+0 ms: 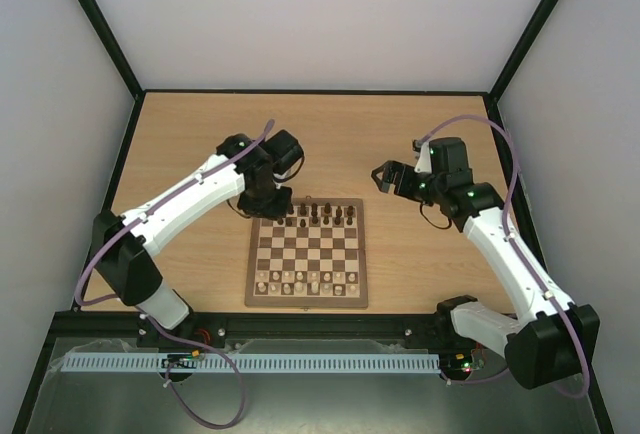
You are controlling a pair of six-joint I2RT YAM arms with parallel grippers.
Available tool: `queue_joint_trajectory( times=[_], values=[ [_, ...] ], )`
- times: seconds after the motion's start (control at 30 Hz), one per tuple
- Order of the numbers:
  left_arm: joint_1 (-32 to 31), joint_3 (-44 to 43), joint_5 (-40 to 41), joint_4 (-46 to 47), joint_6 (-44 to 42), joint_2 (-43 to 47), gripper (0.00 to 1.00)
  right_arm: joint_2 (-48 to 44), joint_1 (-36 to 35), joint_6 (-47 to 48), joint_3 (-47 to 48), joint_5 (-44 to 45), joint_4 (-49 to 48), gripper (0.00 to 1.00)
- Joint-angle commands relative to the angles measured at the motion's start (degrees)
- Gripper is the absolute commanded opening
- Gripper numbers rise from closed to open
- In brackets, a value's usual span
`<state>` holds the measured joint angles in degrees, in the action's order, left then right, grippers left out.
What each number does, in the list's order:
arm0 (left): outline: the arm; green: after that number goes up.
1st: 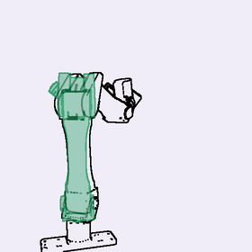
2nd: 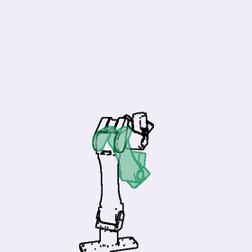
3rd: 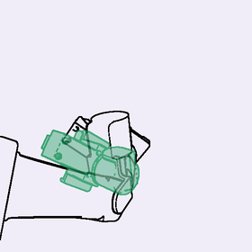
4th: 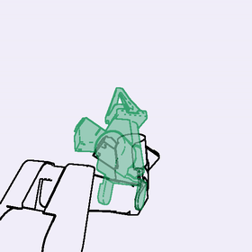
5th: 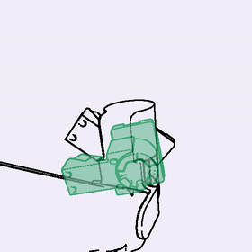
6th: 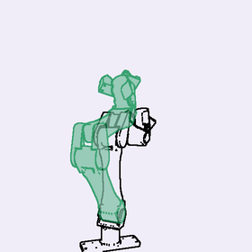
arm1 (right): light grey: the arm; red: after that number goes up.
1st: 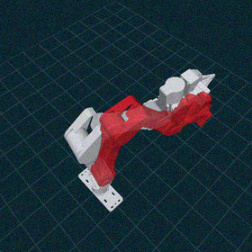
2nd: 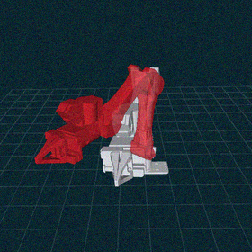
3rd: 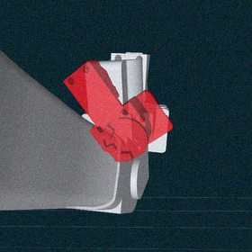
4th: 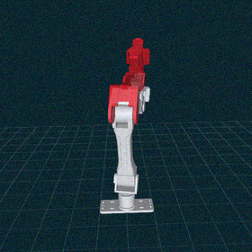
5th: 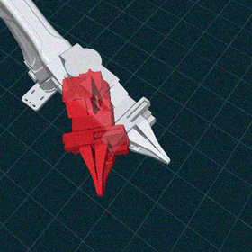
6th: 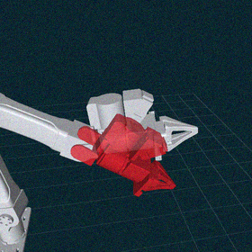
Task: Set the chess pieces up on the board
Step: Place the chess piece on the chessboard.
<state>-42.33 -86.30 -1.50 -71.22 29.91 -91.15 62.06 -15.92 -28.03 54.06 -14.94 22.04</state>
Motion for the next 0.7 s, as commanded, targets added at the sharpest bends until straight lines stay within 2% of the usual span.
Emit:
queue_joint_trajectory(
  times=[0.0, 0.2, 0.67],
  values=[
    [0.58, 2.38, 0.00, -2.79, -0.88, -1.50, 0.11, 0.98, -0.08, 1.61, -1.27, -1.88, 0.20, 0.99],
    [1.50, 8.74, 1.59, 3.45, 0.01, -1.11, 0.11, 0.41, -0.11, 1.64, -1.95, -3.17, -0.69, 0.98],
    [5.16, 13.47, 1.67, 10.35, -2.93, -6.86, 0.11, 0.08, -0.09, 1.66, -3.09, -4.88, -1.56, 0.99]
  ],
)
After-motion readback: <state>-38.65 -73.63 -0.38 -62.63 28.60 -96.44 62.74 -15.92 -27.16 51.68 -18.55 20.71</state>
